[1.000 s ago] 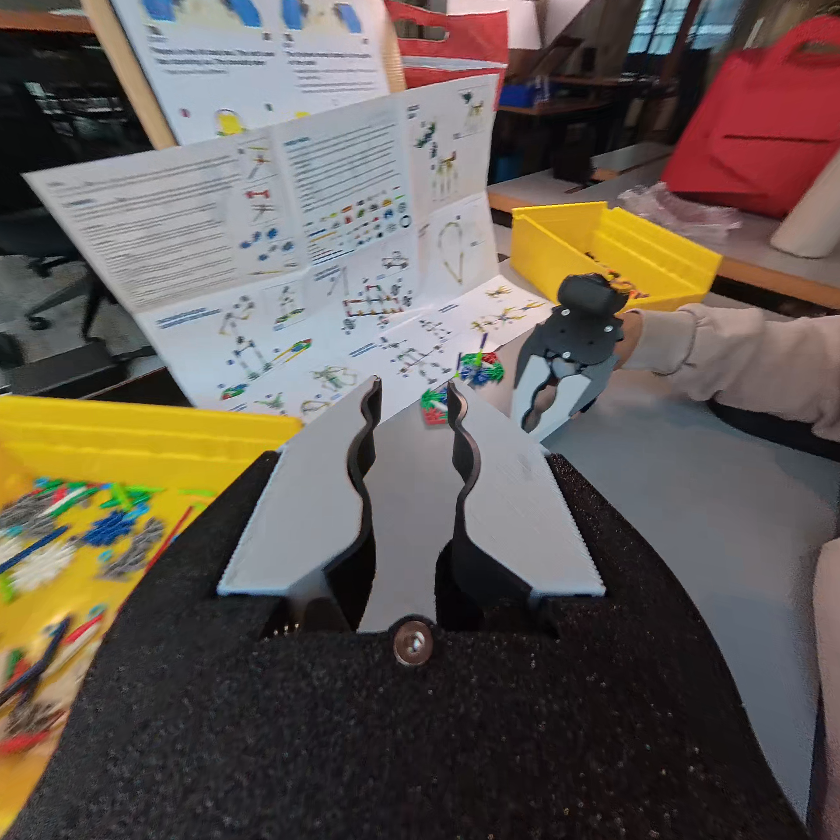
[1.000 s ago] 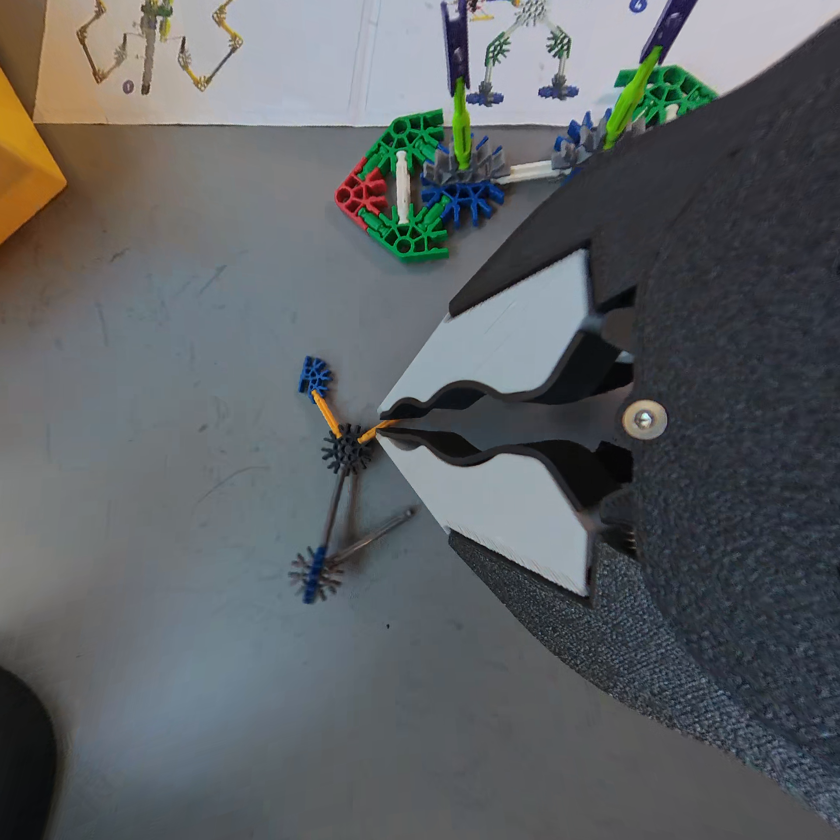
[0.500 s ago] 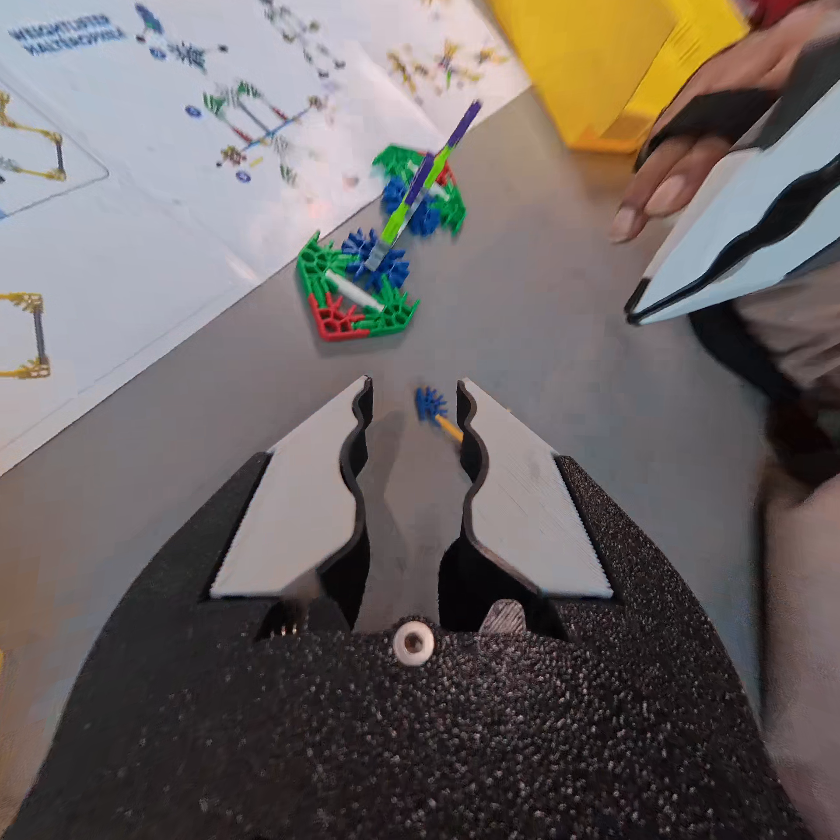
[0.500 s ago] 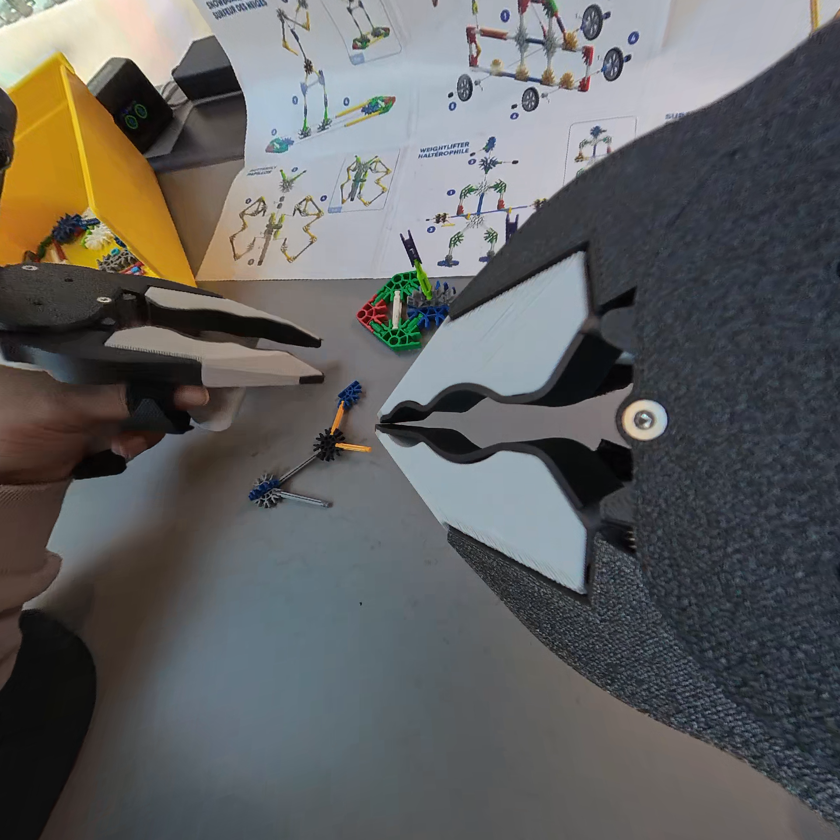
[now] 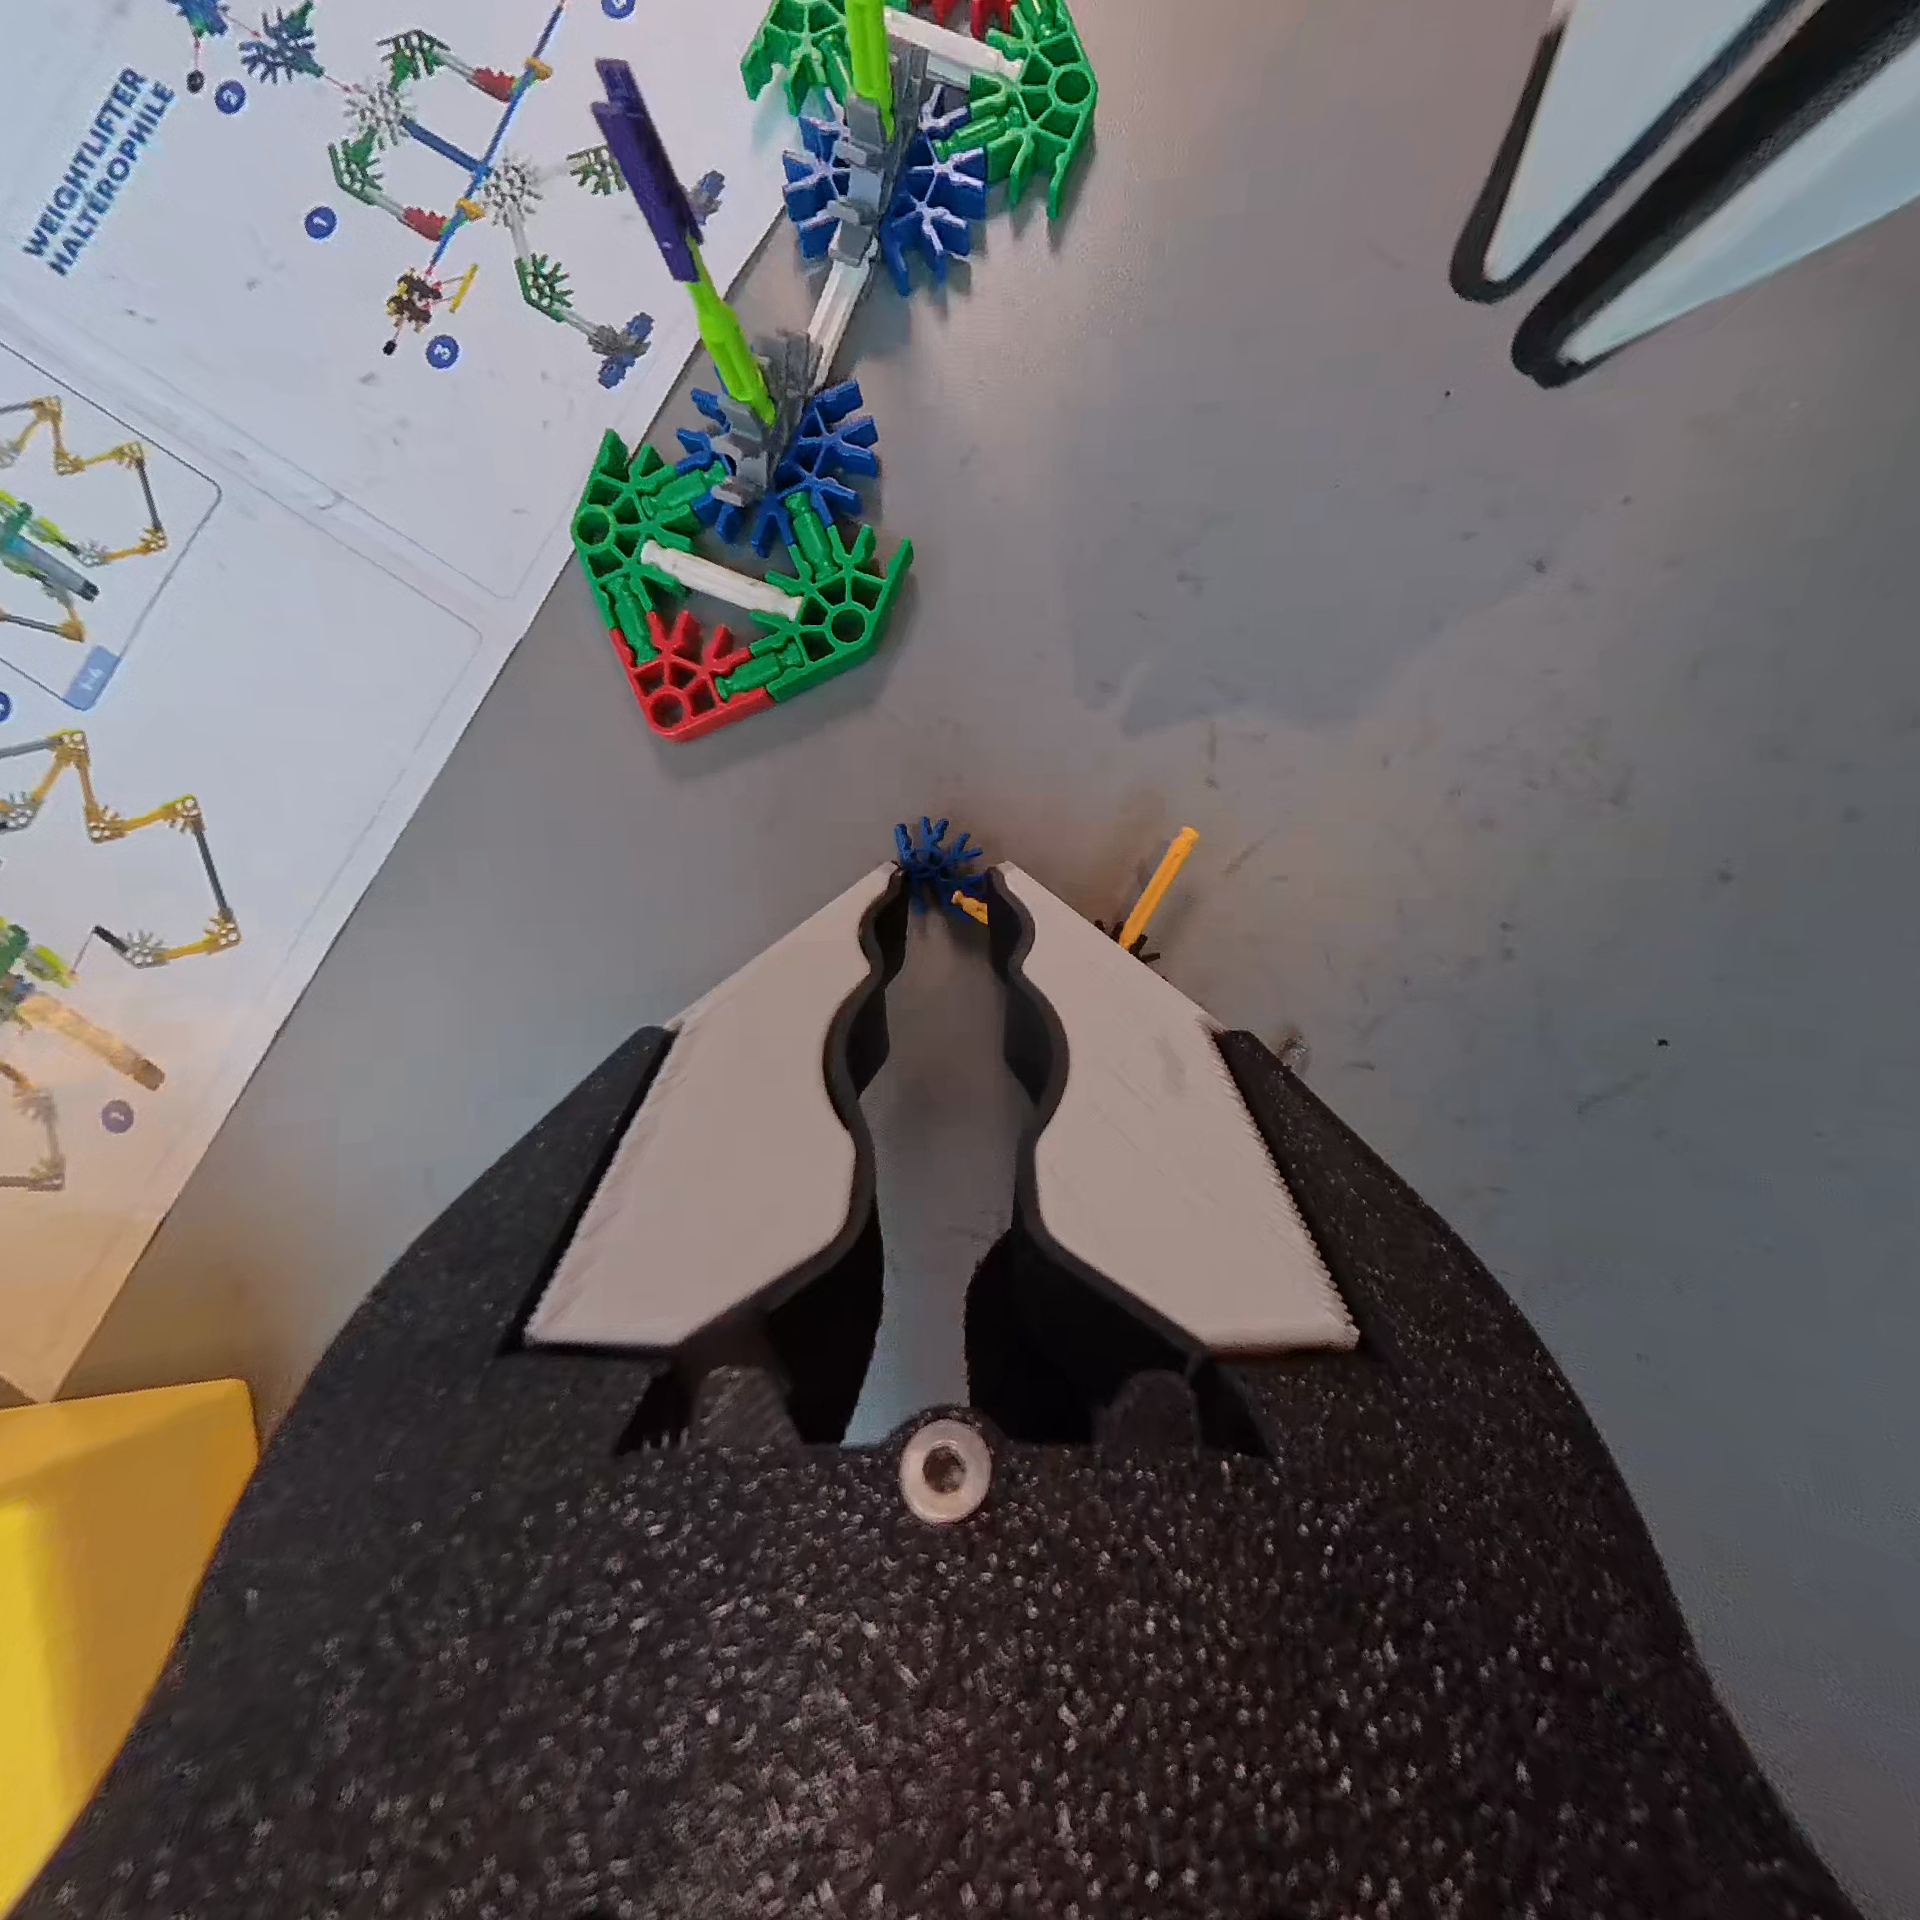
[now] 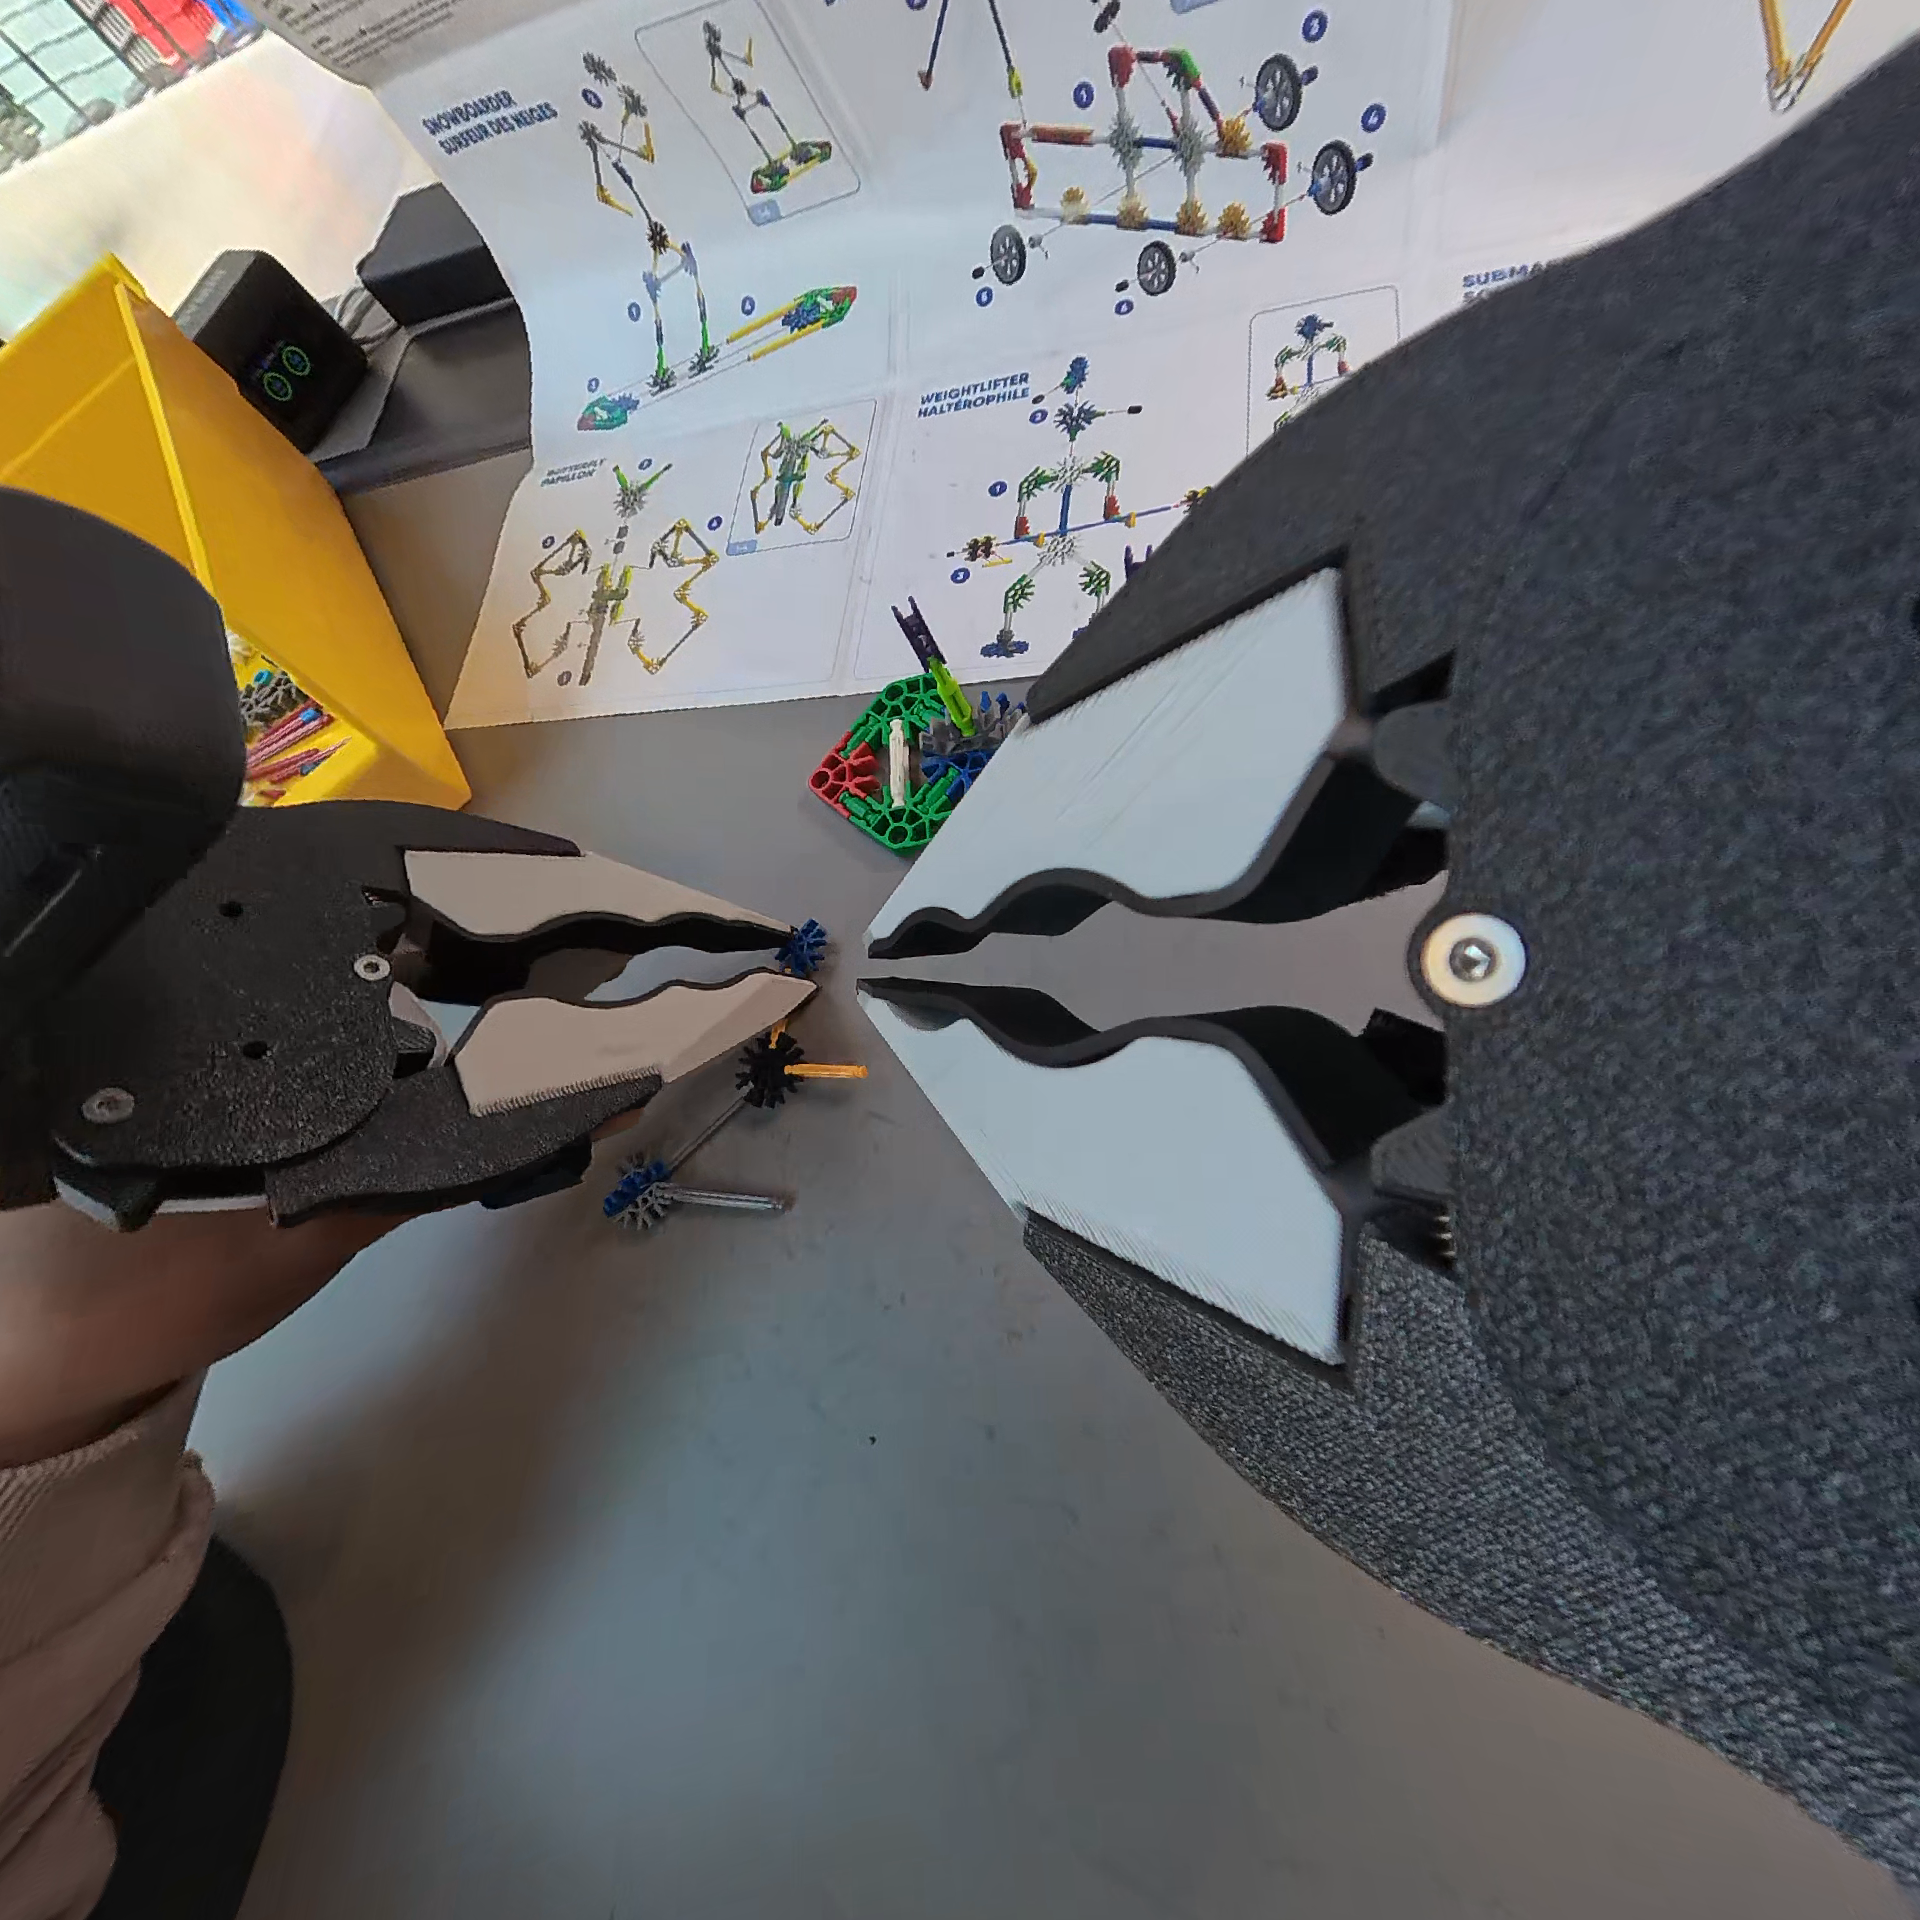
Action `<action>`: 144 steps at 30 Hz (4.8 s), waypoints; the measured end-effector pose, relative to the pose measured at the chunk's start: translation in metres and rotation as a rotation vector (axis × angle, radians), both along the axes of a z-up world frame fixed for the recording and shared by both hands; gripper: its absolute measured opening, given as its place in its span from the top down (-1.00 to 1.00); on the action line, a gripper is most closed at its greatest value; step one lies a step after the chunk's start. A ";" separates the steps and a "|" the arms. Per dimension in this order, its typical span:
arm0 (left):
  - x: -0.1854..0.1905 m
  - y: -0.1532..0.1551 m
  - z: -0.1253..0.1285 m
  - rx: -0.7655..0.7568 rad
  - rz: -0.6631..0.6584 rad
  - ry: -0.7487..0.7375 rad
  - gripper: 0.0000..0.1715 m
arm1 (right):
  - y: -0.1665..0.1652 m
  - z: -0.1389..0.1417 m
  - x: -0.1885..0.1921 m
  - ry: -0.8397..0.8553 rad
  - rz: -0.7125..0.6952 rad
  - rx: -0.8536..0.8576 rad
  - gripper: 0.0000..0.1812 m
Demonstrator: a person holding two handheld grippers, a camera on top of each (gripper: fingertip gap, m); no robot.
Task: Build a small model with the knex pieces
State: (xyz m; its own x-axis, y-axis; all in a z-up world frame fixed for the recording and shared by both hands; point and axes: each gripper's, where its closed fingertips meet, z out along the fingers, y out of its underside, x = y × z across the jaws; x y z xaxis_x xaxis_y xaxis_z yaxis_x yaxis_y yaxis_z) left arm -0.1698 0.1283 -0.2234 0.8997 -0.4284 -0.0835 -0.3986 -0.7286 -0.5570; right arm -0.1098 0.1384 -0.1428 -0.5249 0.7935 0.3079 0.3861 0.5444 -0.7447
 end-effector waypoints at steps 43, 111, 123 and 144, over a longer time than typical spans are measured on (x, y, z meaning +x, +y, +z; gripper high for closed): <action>0.044 0.008 0.277 0.870 -0.187 -0.457 0.94 | 0.016 0.162 -0.018 0.532 -0.272 0.590 0.78; -0.410 -0.244 0.165 0.455 1.360 0.258 0.56 | 0.087 0.176 0.009 0.546 -0.423 -0.513 0.98; -0.081 -0.035 0.295 0.901 0.026 -0.383 0.61 | 0.033 0.208 0.011 0.644 -0.170 -0.715 0.98; 0.091 -0.025 0.282 0.788 -0.484 -0.992 0.71 | -0.008 0.233 0.023 0.733 0.141 -1.203 1.00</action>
